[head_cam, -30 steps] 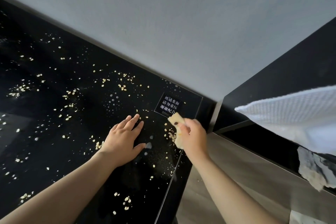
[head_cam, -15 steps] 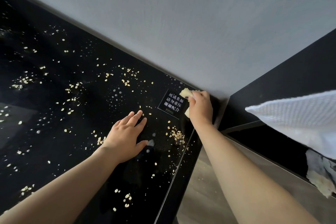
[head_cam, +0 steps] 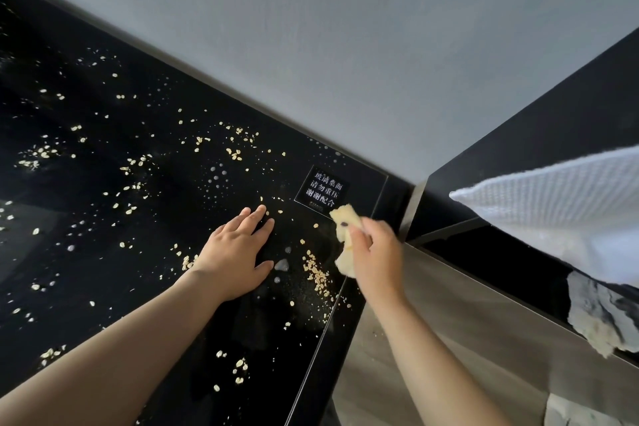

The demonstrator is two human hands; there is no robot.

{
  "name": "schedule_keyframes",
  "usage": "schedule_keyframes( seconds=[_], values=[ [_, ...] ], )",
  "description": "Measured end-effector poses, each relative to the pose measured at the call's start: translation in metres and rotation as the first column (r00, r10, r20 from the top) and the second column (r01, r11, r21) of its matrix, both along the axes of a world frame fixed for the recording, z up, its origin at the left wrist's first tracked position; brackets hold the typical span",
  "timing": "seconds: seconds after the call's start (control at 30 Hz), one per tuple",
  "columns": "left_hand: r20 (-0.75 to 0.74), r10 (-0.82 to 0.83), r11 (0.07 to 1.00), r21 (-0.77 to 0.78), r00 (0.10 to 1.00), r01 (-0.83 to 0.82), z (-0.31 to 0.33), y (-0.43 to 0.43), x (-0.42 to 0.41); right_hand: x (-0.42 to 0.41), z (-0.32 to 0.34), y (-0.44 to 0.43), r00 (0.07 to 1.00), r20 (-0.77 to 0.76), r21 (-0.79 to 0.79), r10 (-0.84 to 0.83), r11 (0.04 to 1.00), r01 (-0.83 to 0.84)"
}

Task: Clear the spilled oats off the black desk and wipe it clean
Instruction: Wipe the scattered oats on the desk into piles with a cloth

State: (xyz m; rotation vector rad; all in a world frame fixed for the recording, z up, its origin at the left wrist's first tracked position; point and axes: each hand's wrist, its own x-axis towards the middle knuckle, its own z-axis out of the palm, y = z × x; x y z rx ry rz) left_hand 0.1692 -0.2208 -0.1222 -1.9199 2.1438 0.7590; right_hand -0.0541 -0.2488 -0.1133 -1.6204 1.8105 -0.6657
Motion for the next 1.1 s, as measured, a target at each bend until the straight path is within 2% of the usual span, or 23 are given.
schedule_keyframes(
  seconds=[0.07,0.17,0.23,0.27,0.33,0.43,0.5,0.57,0.67,0.7,0.77,0.83,0.9,1.0,1.1],
  values=[
    [0.005,-0.003,1.000,-0.002,1.000,0.003,0.000,0.001,-0.001,-0.007,0.006,-0.016,0.998,-0.054,-0.043,-0.023,0.999,0.020],
    [0.022,-0.015,1.000,-0.006,1.000,0.015,-0.001,0.002,0.000,-0.014,0.000,-0.029,0.955,-0.292,-0.165,-0.053,0.986,0.004],
    [0.026,-0.023,1.000,0.000,0.999,0.023,-0.002,0.003,0.000,-0.012,-0.012,-0.028,0.894,-0.448,-0.114,-0.006,0.992,-0.050],
    [0.027,-0.028,1.000,0.005,0.999,0.027,-0.003,0.003,0.000,-0.010,-0.019,-0.025,0.880,-0.474,-0.060,0.024,0.996,-0.060],
    [0.030,-0.035,0.999,0.012,0.999,0.035,-0.004,0.005,0.000,-0.008,-0.030,-0.017,0.898,-0.439,-0.030,0.023,0.999,-0.040],
    [0.036,-0.048,0.999,0.018,0.998,0.048,-0.004,0.006,0.000,-0.007,-0.037,-0.002,0.941,-0.333,-0.109,-0.059,0.994,0.024],
    [0.034,-0.052,0.998,0.028,0.998,0.051,-0.004,0.006,0.000,-0.006,-0.040,0.013,0.950,-0.313,-0.107,-0.009,0.994,-0.026],
    [0.048,-0.063,0.997,0.040,0.997,0.061,-0.003,0.006,0.000,-0.004,-0.040,0.029,0.959,-0.261,-0.072,0.114,0.988,-0.137],
    [0.078,-0.083,0.995,0.053,0.993,0.079,-0.001,0.005,0.000,0.003,-0.030,0.050,0.967,-0.068,0.069,0.245,0.968,-0.240],
    [0.083,-0.087,0.995,0.055,0.993,0.082,0.000,0.005,0.000,0.005,-0.026,0.054,0.969,0.002,0.120,0.249,0.962,-0.247],
    [0.089,-0.087,0.995,0.057,0.992,0.083,0.000,0.005,-0.001,0.005,-0.016,0.055,0.983,0.064,0.109,0.174,0.978,-0.180],
    [0.090,-0.085,0.995,0.059,0.992,0.080,0.000,0.006,-0.002,-0.001,-0.008,0.047,0.998,0.049,0.029,0.042,0.999,-0.043],
    [0.091,-0.085,0.995,0.060,0.992,0.080,0.000,0.006,-0.002,-0.011,-0.002,0.037,0.999,-0.037,-0.052,-0.033,0.998,0.031],
    [0.084,-0.085,0.995,0.059,0.993,0.080,-0.002,0.007,-0.001,-0.027,-0.008,0.023,0.958,-0.283,-0.224,-0.053,0.974,-0.012],
    [0.076,-0.084,0.995,0.056,0.994,0.080,-0.005,0.007,0.000,-0.033,-0.030,0.017,0.915,-0.401,-0.218,-0.046,0.975,-0.047]
  ],
)
